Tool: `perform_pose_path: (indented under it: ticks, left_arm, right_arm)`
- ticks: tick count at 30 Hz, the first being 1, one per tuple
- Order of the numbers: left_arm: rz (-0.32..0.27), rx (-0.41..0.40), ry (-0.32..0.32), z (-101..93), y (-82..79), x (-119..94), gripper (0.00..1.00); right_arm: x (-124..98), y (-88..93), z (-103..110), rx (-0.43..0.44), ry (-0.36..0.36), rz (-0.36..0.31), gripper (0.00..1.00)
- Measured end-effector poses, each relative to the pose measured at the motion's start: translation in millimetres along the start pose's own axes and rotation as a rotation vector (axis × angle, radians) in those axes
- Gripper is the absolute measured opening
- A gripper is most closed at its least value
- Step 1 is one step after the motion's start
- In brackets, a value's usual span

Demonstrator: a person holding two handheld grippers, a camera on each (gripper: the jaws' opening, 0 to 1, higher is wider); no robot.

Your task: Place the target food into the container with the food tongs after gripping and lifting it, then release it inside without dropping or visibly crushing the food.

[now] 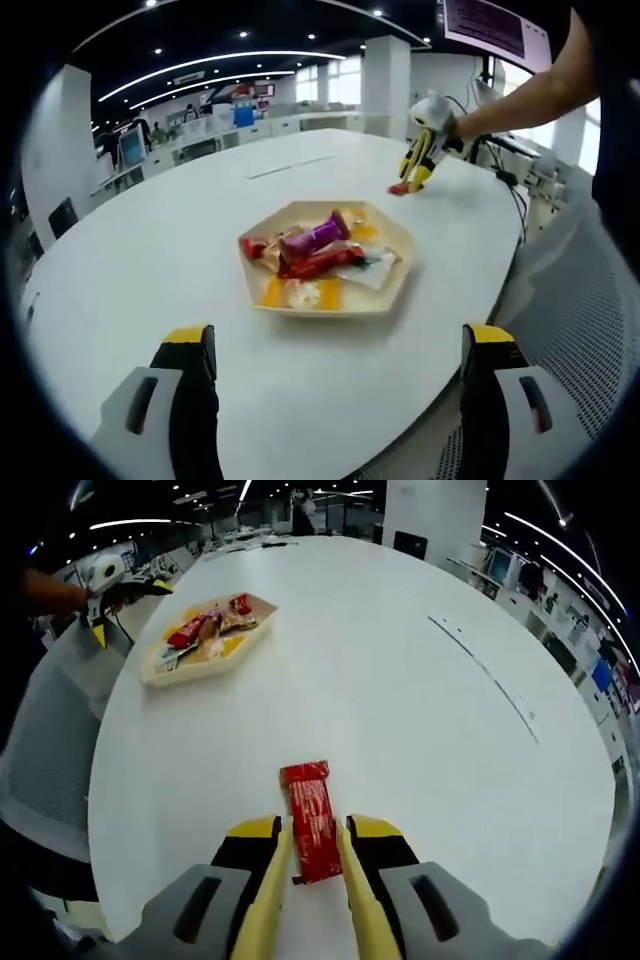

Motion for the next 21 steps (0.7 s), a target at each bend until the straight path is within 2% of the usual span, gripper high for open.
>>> perform_pose_path:
  ticks: [8,17,18,20,21]
  left_arm:
    - [-0.005,-0.003,-0.001,0.2,-0.8,-0.5,0.98]
    - [-0.011,-0.002,-0.005,0.8,-1.8,-1.2,0.98]
    - [-0.012,0.001,-0.005,0.6,-2.2,-1.3,0.98]
    - [-0.014,-0.001,-0.003,0.0,-3.0,-1.5,0.98]
    - [-0.015,0.001,-0.005,-0.2,-3.8,-2.0,0.98]
  right_arm:
    - [1.9,-4.9,1.2,-0.019,0.005,0.063,0.25]
    - [2.6,-4.3,-0.3,-0.003,0.021,0.065,0.24]
    - [2.5,-4.7,-1.7,0.029,0.019,0.063,0.24]
    - [2.0,-4.2,-2.4,0.024,0.017,0.059,0.24]
    - [1.5,-4.4,-2.6,0.089,0.01,0.051,0.24]
Point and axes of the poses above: the point that each gripper's makers call its tool centre point, and the gripper's own axes: x roughly forward along the fingers, z roughly to its left, y roughly out of its underside, the point moved 3 cm from there along -x, roughly backward along the fingers, and after that the axes turned 3 degrees about z, right-handed, at the moved point
